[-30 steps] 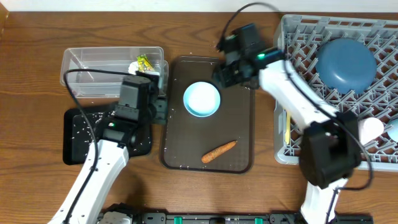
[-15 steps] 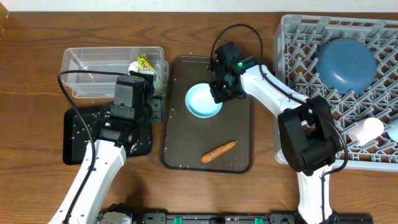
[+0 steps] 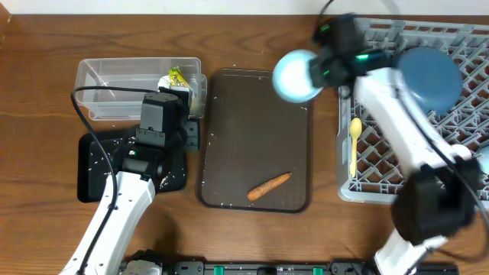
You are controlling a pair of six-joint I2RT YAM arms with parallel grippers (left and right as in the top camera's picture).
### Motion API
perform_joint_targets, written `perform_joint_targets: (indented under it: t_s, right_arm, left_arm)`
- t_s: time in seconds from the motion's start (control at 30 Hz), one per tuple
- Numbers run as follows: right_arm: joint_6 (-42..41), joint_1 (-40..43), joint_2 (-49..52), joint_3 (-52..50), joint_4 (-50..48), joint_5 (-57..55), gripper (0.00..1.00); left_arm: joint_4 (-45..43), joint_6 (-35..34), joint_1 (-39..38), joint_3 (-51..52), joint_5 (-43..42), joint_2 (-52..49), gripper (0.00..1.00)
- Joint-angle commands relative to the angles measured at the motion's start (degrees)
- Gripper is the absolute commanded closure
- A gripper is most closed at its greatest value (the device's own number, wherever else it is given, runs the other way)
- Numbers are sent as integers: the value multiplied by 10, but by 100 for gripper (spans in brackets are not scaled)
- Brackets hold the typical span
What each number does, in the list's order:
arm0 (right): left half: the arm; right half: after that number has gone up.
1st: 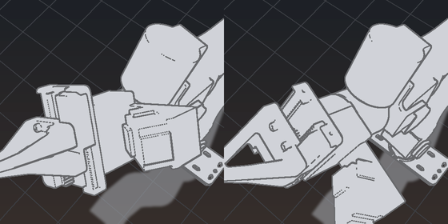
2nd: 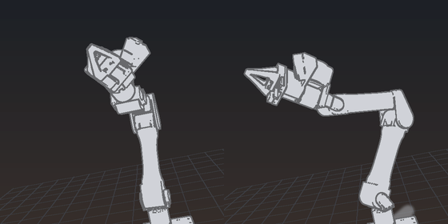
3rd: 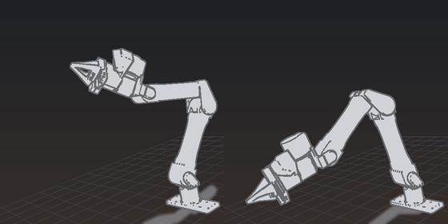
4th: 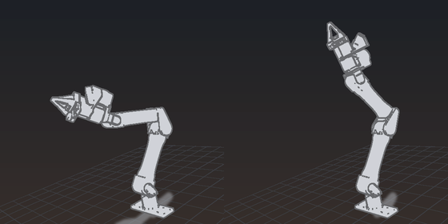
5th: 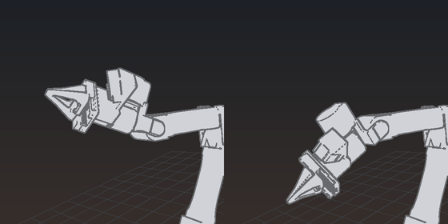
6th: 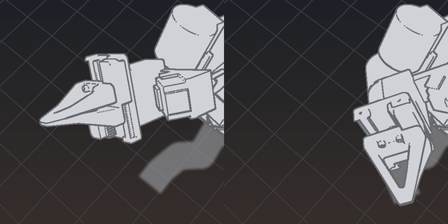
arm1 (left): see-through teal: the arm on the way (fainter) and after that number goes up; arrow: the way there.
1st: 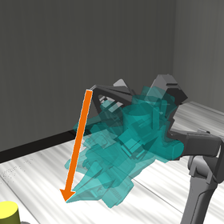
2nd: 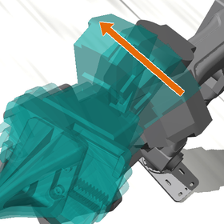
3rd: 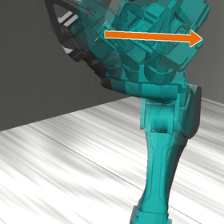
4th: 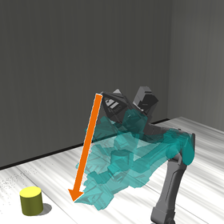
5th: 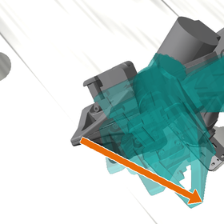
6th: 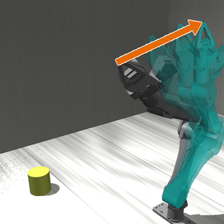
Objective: Sort waste into correct bins and load items into the dishwasher rack
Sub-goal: 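Carry the white bowl with the right gripper into the rack and release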
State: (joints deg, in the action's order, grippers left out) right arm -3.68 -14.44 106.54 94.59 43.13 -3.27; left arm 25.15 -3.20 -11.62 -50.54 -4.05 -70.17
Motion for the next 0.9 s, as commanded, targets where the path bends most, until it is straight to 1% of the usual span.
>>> perform_joint_targets:
  t_s: [0.0, 0.07, 0.2, 0.3, 0.4, 0.6, 0.7, 0.77, 0.87]
  right_arm:
    - [47, 32, -50, 14, -1, -155, 99]
    - [70, 54, -60, 14, -10, -229, 99]
    - [156, 118, -59, 14, -53, -392, 99]
    - [217, 170, -54, 14, -104, -464, 99]
    - [286, 223, -51, 14, -145, -473, 99]
    - [373, 328, -40, 14, -203, -473, 99]
    - [421, 366, -24, 14, -224, -474, 99]
    - [441, 393, -5, 14, -240, -485, 99]
    - [441, 410, 14, 14, -257, -511, 99]
  left_arm:
    - [1, -6, 3, -6, 7, 5, 51]
    - [1, -6, 3, -6, 7, 5, 51]
    - [1, -6, 3, -6, 7, 5, 51]
    - [1, -6, 3, -6, 7, 5, 51]
    - [1, -6, 3, -6, 7, 5, 51]
    - [1, -6, 3, -6, 7, 5, 51]
    - [1, -6, 3, -6, 7, 5, 51]
    - [0, -6, 3, -6, 7, 5, 51]
    - [-3, -6, 3, -6, 7, 5, 51]
